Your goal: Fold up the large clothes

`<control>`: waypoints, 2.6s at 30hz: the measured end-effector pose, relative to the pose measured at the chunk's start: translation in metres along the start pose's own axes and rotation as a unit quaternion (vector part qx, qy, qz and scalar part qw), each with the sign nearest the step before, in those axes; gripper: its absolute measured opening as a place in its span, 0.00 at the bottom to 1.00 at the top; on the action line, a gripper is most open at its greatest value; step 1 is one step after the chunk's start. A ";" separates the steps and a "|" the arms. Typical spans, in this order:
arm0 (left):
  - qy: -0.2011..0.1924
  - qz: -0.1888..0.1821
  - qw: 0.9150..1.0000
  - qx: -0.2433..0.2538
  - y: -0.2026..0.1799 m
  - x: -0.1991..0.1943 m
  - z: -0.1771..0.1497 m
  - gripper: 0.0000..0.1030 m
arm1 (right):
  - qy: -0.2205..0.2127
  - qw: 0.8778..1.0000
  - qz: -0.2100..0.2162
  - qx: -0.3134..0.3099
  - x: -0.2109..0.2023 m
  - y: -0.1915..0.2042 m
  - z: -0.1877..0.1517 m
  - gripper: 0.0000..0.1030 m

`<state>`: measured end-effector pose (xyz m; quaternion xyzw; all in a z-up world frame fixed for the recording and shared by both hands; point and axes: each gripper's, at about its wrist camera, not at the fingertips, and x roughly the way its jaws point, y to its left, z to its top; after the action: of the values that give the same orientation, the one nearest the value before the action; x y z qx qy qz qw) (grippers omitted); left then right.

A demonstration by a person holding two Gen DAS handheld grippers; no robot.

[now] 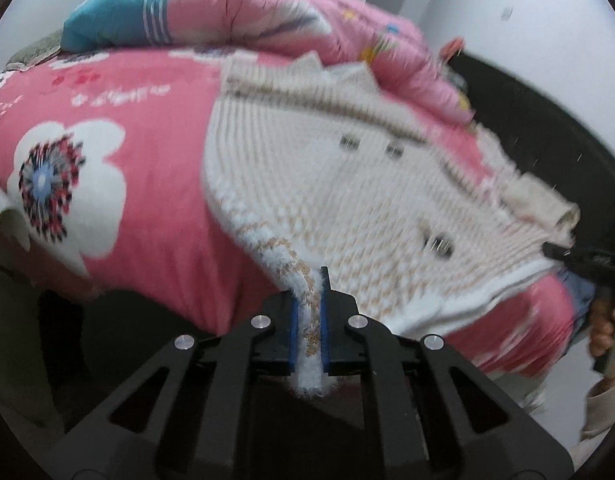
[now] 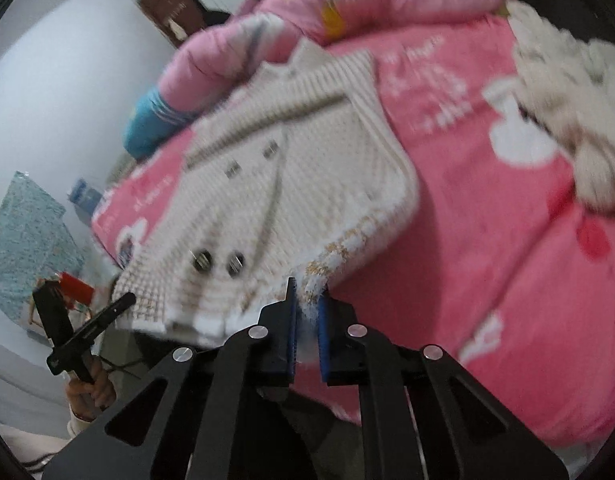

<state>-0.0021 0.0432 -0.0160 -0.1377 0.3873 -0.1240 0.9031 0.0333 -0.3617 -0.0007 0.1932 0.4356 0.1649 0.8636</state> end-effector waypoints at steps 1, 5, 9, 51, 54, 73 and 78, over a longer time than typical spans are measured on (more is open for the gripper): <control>-0.010 -0.003 1.000 -0.002 -0.001 -0.003 0.007 0.07 | -0.010 1.000 0.009 0.000 0.000 0.001 0.009 0.08; -0.037 -0.021 0.999 -0.013 -0.001 -0.004 0.046 0.07 | -0.044 0.998 0.031 0.021 0.009 -0.003 0.041 0.08; -0.049 -0.006 0.999 -0.009 0.004 0.013 0.085 0.07 | -0.076 0.995 0.047 0.040 0.029 -0.010 0.082 0.08; 0.077 -0.025 0.997 -0.020 0.053 0.097 0.051 0.68 | -0.006 0.988 0.103 0.111 0.089 -0.067 0.050 0.72; 0.041 -0.042 0.996 -0.068 0.067 0.103 0.052 0.68 | 0.016 0.985 0.085 0.148 0.110 -0.080 0.039 0.72; -0.062 0.082 0.994 -0.030 0.045 0.096 0.103 0.13 | -0.111 0.984 0.028 0.134 0.096 -0.061 0.102 0.10; -0.075 0.065 0.995 -0.021 0.037 0.051 0.102 0.12 | -0.124 0.987 0.035 0.101 0.049 -0.042 0.092 0.10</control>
<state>0.1110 0.0762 0.0051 -0.1403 0.3294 -0.0462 0.9326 0.1407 -0.3935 -0.0037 0.3129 0.3329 0.1248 0.8807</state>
